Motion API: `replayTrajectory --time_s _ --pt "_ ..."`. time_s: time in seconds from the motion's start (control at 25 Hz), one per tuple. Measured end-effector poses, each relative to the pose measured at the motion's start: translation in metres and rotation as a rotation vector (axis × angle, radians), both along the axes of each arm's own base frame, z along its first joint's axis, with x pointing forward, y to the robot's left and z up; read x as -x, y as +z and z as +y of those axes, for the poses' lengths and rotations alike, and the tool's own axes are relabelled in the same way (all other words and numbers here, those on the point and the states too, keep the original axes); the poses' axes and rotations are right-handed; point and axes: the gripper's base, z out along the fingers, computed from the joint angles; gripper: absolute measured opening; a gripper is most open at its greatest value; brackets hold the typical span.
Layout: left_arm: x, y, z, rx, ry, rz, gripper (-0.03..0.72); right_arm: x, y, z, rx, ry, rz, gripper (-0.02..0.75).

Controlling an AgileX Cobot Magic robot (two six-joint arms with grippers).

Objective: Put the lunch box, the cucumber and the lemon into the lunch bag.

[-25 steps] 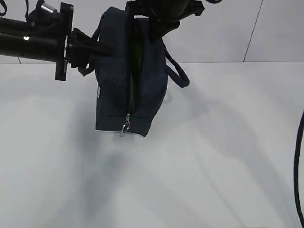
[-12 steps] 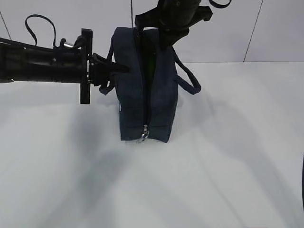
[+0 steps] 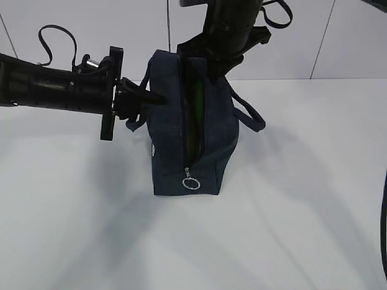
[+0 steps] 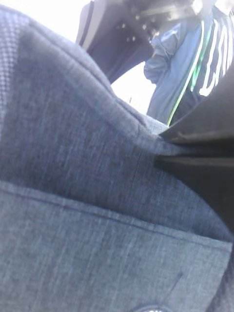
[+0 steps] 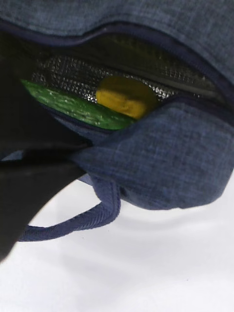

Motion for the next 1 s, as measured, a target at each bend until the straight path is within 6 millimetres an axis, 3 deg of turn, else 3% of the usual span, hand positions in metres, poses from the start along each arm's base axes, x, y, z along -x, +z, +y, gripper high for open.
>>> replayTrajectory --time_s 0.32,0.68,0.8,1.0 --pt "0.001 -0.001 0.0 -0.01 -0.009 -0.002 -0.006 -0.002 -0.006 0.002 -0.007 0.004 0.013 0.013" --pt "0.004 -0.003 0.001 -0.062 -0.073 -0.017 0.013 0.002 -0.006 0.01 -0.086 0.03 0.052 0.244" --pt "0.003 -0.004 0.007 -0.066 -0.07 -0.014 0.049 0.002 -0.006 0.01 -0.087 0.031 0.053 0.258" --pt "0.0 -0.002 0.019 -0.074 -0.043 -0.003 0.187 0.002 -0.006 0.01 -0.091 0.032 0.055 0.27"
